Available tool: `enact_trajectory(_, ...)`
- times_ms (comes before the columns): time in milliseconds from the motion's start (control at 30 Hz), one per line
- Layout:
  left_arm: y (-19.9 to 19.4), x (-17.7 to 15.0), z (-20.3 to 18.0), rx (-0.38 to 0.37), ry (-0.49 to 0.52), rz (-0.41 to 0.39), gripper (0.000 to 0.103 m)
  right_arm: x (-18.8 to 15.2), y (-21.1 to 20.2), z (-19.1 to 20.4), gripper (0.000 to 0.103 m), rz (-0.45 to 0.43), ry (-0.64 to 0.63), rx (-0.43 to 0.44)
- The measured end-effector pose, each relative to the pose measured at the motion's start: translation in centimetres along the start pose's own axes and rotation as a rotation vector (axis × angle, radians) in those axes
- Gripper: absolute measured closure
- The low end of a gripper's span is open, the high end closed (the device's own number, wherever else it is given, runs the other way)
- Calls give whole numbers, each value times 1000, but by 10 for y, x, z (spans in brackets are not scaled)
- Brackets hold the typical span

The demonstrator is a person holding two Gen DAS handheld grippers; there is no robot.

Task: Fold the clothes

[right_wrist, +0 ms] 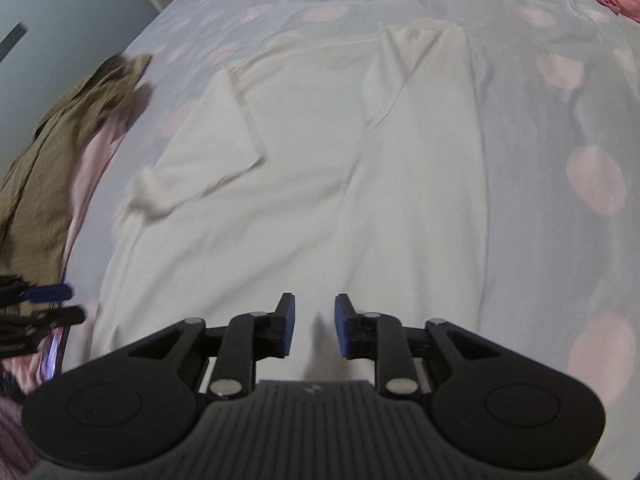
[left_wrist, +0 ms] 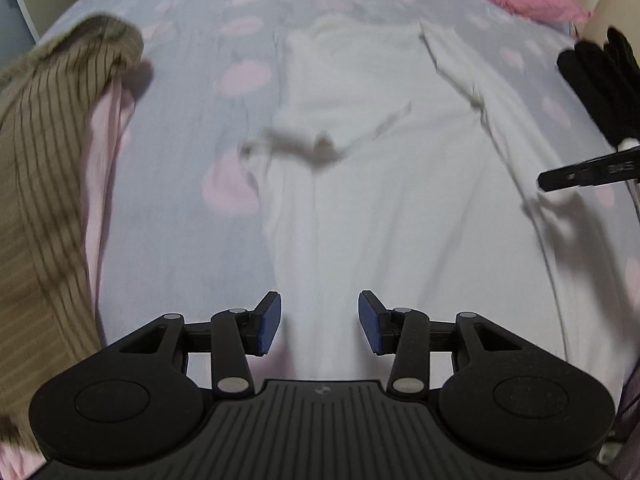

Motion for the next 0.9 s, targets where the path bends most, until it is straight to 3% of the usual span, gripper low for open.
enact_trajectory(233,3,-78,2,8,23,142,63,-61,-28,44,75,-24,-110,50)
enact_trajectory(500,-13,-142,-3,-5,16,212,63,-107,-47,68,68,-29,-89,137)
enact_trajectory(767,-13,-174,-19,0,68,264,63,-141,-66,96,66,-47,-133,187)
enact_trajectory(900,-12,-172,-16,-8,70,256,78,-152,-70,99,65,-46,-133,192)
Point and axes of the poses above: each gripper's, at about its wrist camera, not at the fingertips, and y roughly the way its jaws point, z to its left, x to its top, the point moved 6 cm from there along y, roughly the way its jaws point
